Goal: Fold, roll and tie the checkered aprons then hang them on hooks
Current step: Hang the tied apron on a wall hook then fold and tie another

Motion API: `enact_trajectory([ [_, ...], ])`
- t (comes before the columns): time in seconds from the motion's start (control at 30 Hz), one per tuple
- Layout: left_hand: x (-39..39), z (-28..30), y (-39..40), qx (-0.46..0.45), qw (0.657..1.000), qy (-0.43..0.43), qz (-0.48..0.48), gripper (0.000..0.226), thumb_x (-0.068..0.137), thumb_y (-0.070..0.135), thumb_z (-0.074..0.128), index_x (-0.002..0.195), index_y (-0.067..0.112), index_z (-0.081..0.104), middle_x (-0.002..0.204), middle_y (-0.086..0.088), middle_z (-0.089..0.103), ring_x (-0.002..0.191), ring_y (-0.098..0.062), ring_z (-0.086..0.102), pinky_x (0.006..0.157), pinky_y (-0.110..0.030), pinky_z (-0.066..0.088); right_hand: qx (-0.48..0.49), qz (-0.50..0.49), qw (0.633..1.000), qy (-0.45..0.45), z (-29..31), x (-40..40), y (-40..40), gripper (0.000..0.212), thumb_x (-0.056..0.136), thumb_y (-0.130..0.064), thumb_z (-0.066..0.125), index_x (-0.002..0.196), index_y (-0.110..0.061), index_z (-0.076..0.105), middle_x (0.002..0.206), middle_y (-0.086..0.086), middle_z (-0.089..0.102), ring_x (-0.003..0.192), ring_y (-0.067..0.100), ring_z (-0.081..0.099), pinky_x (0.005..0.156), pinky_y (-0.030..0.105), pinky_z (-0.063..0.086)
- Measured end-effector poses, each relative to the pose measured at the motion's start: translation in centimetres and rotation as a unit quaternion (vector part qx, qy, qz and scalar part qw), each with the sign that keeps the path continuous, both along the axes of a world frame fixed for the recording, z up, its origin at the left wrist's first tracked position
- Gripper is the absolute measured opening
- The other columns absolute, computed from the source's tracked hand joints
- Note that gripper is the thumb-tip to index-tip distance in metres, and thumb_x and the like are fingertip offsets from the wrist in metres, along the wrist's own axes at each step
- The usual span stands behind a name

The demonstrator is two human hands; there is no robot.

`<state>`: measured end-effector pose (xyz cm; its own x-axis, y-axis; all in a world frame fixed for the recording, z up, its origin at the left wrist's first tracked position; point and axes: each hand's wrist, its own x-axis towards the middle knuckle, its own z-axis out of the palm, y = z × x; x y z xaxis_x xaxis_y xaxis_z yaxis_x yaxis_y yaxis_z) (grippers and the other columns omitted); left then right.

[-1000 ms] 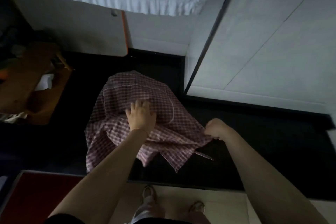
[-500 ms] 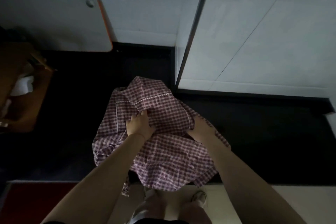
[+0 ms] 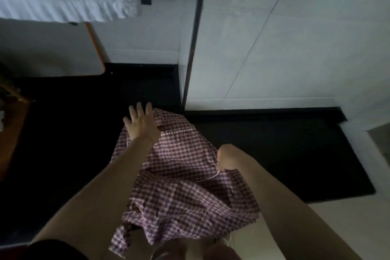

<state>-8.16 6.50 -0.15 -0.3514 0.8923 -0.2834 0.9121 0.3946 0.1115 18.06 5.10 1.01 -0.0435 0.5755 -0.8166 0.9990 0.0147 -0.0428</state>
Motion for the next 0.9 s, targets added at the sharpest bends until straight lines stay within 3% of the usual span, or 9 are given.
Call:
enact_trajectory([
  [0.07, 0.0, 0.4, 1.0, -0.105, 0.994, -0.013, -0.002, 0.053, 0.092, 0.042, 0.057, 0.138, 0.018, 0.048, 0.139, -0.01, 0.05, 0.133, -0.031, 0.041, 0.113, -0.052, 0.022, 0.031, -0.032, 0.999, -0.027, 0.3, 2.2, -0.1, 0.01, 0.093, -0.025, 0.063, 0.094, -0.014, 0.063, 0.096, 0.003, 0.064, 0.089, 0.02, 0.064, 0.079, 0.031, 0.055],
  [0.17, 2.2, 1.3, 1.0, -0.106, 0.992, -0.053, -0.042, 0.031, 0.096, 0.043, 0.048, 0.099, 0.018, 0.065, 0.108, -0.004, 0.066, 0.104, -0.024, 0.058, 0.109, -0.046, 0.029, 0.086, -0.143, 0.985, -0.033, 1.5, 5.8, 0.2, 0.011, 0.096, -0.025, 0.058, 0.095, -0.016, 0.063, 0.094, 0.002, 0.063, 0.081, 0.017, 0.061, 0.068, 0.03, 0.05],
  [0.37, 8.8, 6.2, 0.3, 0.049, 0.988, -0.146, -0.009, 0.034, 0.095, 0.035, 0.047, 0.067, 0.018, 0.056, 0.073, -0.001, 0.059, 0.077, -0.023, 0.056, 0.096, -0.041, 0.035, 0.304, -0.247, 0.92, 0.012, 6.9, 12.7, 2.1, 0.027, 0.099, -0.023, 0.049, 0.077, -0.01, 0.06, 0.075, 0.003, 0.056, 0.063, 0.017, 0.051, 0.064, 0.03, 0.042],
  [0.43, 11.3, 9.0, 0.4, 0.108, 0.98, -0.167, -0.007, 0.037, 0.096, 0.035, 0.048, 0.064, 0.018, 0.052, 0.07, -0.001, 0.058, 0.074, -0.024, 0.056, 0.092, -0.039, 0.04, 0.378, -0.275, 0.882, 0.055, 9.5, 15.6, 3.1, 0.033, 0.099, -0.026, 0.049, 0.072, -0.01, 0.059, 0.082, 0.009, 0.063, 0.067, 0.023, 0.055, 0.064, 0.029, 0.043],
  [0.5, 14.0, 11.7, 0.7, 0.173, 0.967, -0.189, -0.008, 0.035, 0.098, 0.034, 0.048, 0.069, 0.015, 0.054, 0.07, -0.001, 0.057, 0.075, -0.025, 0.057, 0.083, -0.037, 0.044, 0.439, -0.291, 0.845, 0.095, 12.8, 18.0, 4.0, 0.034, 0.098, -0.034, 0.051, 0.081, -0.007, 0.065, 0.091, 0.01, 0.067, 0.077, 0.029, 0.062, 0.064, 0.03, 0.044],
  [0.6, 18.9, 16.7, 0.6, 0.281, 0.934, -0.22, 0.002, 0.035, 0.101, 0.033, 0.046, 0.074, 0.011, 0.053, 0.068, 0.002, 0.052, 0.068, -0.021, 0.051, 0.061, -0.032, 0.035, 0.529, -0.301, 0.782, 0.133, 18.9, 21.4, 4.6, 0.037, 0.095, -0.038, 0.049, 0.089, -0.006, 0.064, 0.086, 0.008, 0.062, 0.079, 0.031, 0.06, 0.063, 0.031, 0.039],
  [0.73, 23.5, 23.2, 0.2, 0.452, 0.868, -0.206, 0.018, 0.034, 0.093, 0.025, 0.044, 0.065, 0.008, 0.05, 0.06, -0.002, 0.049, 0.065, -0.029, 0.049, 0.068, -0.037, 0.038, 0.617, -0.287, 0.714, 0.162, 26.2, 26.7, 4.6, 0.034, 0.094, -0.033, 0.046, 0.073, -0.007, 0.056, 0.065, 0.0, 0.047, 0.065, 0.026, 0.047, 0.053, 0.03, 0.027],
  [0.8, 25.3, 25.6, -0.5, 0.5, 0.848, -0.175, 0.024, 0.033, 0.087, 0.027, 0.041, 0.059, 0.01, 0.046, 0.056, -0.003, 0.046, 0.062, -0.031, 0.048, 0.075, -0.038, 0.039, 0.594, -0.259, 0.74, 0.18, 28.1, 28.9, 4.5, 0.035, 0.092, -0.032, 0.045, 0.069, -0.008, 0.055, 0.066, 0.001, 0.052, 0.068, 0.027, 0.053, 0.056, 0.029, 0.031],
  [0.9, 27.6, 28.2, -0.9, 0.434, 0.896, -0.096, 0.029, 0.036, 0.092, 0.032, 0.041, 0.063, 0.015, 0.052, 0.064, -0.003, 0.053, 0.071, -0.029, 0.052, 0.088, -0.037, 0.034, 0.483, -0.194, 0.837, 0.171, 29.6, 31.0, 4.4, 0.028, 0.085, -0.033, 0.05, 0.079, -0.009, 0.062, 0.083, 0.003, 0.064, 0.077, 0.025, 0.062, 0.062, 0.027, 0.043],
])
